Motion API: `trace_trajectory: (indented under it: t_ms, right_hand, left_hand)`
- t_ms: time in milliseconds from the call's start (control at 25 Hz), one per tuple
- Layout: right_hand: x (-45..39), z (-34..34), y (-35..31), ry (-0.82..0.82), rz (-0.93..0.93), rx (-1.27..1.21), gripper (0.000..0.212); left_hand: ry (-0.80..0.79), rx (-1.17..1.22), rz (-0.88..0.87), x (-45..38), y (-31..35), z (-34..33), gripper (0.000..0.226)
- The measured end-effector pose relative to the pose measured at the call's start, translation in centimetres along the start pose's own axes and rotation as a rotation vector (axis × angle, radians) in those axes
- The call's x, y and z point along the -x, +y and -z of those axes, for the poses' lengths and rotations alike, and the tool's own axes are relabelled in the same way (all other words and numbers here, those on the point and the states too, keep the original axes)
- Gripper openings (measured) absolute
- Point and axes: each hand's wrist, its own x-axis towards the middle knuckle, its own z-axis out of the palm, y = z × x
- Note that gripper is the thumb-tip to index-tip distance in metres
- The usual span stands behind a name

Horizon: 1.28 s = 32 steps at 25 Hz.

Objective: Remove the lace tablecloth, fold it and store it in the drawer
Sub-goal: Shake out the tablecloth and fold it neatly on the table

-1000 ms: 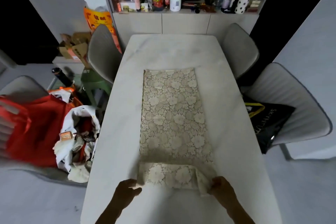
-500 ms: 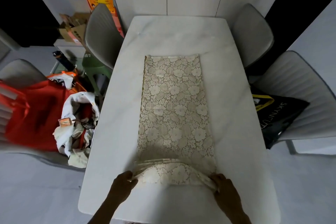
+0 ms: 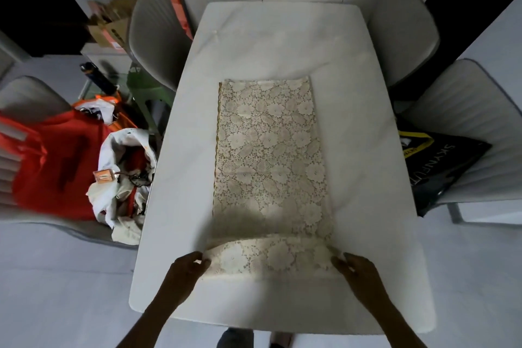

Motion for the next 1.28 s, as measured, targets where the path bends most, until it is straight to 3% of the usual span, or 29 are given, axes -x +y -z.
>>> trace_trajectory:
  t_ms: [80,200,480,560,680,760,880,960,1280]
  right_hand:
    - [-2.4,0.7,-2.1,0.045,-0.041,-0.181,0.035]
    - [-6.8,0.4,-4.7,0.093,-0.127,-0.317,0.035]
    - [-12.2,-2.2,-3.7,0.161,-0.203,-0.044,0.041]
    - [-12.8,-2.4,-4.0,0.202,-0.217,-0.026,0.042]
    - [-13.0,-2.5,-5.6,0.283,-0.228,-0.08,0.047]
    - [-12.9,-2.2,-6.1,0.261,-0.232,-0.163,0.047]
    - [-11.7,-1.1,-5.4,0.102,-0.295,-0.24,0.02]
    - [-10.3,-0.8,-3.7,0.048,-0.326,-0.117,0.008]
    - [-8.4,-1.4,-1.5,0.129,-0.28,0.025,0.019]
  left_hand:
    - [0.054,0.108,-0.021,-2.5,1.4,0.9,0.035]
    - [0.085,0.221,0.006,-7.0,3.0,1.1,0.04]
    - [0.191,0.301,0.099,-12.6,2.1,-1.2,0.027]
    - [0.141,0.369,0.128,-12.3,1.7,-0.8,0.028]
    - [-0.015,0.112,0.115,-10.4,0.7,-0.4,0.03]
    - [-0.027,-0.023,0.11,-9.0,0.3,-0.9,0.036]
    - [0.077,0.049,0.141,-7.2,0.3,-1.6,0.04]
    - [0.11,0.086,0.145,-6.6,0.2,-2.1,0.036]
    - [0.338,0.228,0.326,-6.1,1.6,-4.0,0.011]
